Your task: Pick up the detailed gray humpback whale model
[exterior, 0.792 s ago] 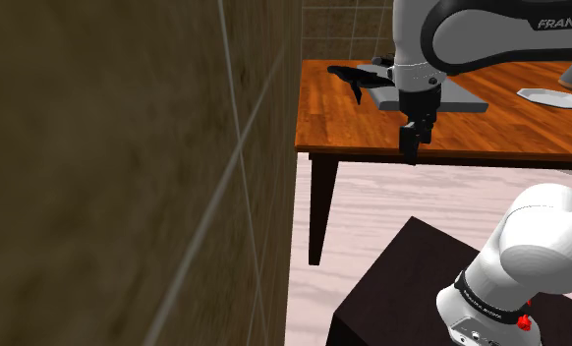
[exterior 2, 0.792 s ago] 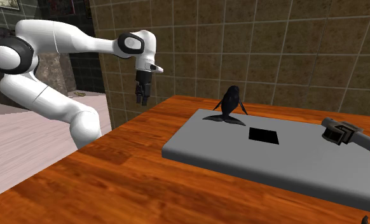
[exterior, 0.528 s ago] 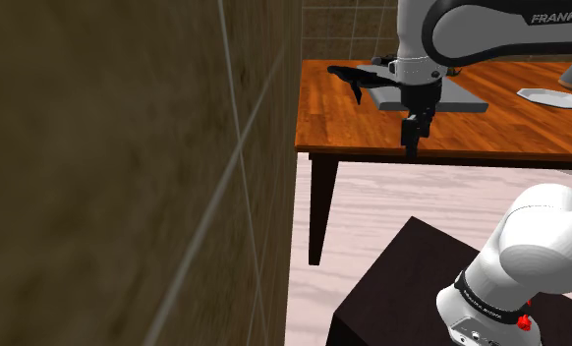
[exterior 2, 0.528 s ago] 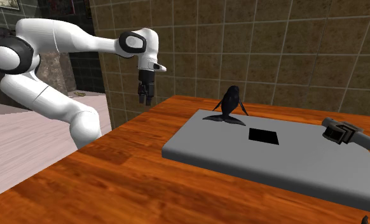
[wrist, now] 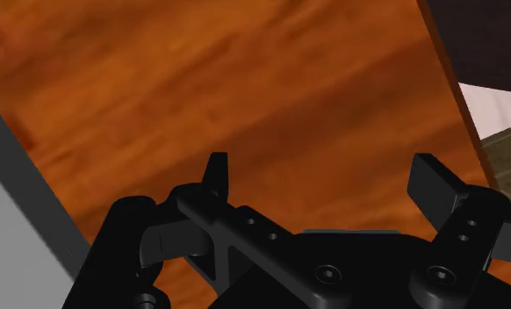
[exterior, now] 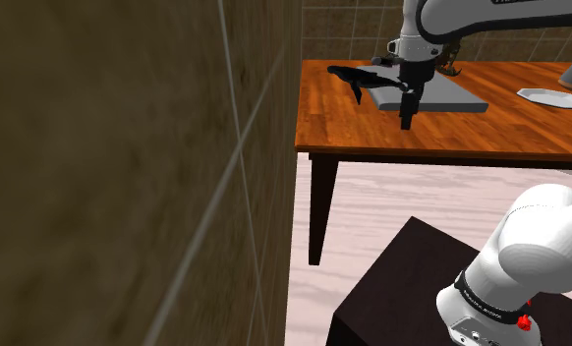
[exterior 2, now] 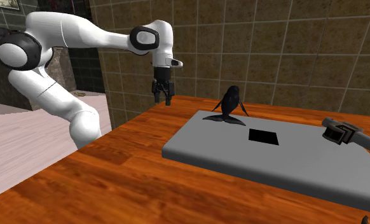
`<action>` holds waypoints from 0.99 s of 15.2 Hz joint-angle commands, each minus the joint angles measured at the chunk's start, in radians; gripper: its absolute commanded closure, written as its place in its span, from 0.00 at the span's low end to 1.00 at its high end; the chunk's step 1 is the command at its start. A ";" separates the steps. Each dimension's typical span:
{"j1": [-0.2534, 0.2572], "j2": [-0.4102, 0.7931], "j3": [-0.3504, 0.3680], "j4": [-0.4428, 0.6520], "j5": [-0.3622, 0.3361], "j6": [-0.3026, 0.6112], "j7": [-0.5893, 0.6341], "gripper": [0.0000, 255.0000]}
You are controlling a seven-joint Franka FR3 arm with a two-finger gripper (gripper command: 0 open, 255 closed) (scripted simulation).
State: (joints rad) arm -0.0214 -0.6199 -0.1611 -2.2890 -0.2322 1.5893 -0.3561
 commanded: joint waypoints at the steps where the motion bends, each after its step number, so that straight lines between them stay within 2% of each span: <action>1: 0.002 0.045 -0.043 0.045 -0.007 0.032 -0.069 0.00; 8: 0.022 0.237 -0.193 0.246 0.035 0.117 -0.315 0.00; 12: 0.035 0.372 -0.275 0.393 0.109 0.141 -0.469 0.00; 15: 0.036 0.489 -0.334 0.523 0.192 0.140 -0.591 0.00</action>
State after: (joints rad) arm 0.0140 -0.1647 -0.4780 -1.8023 -0.0679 1.7281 -0.9066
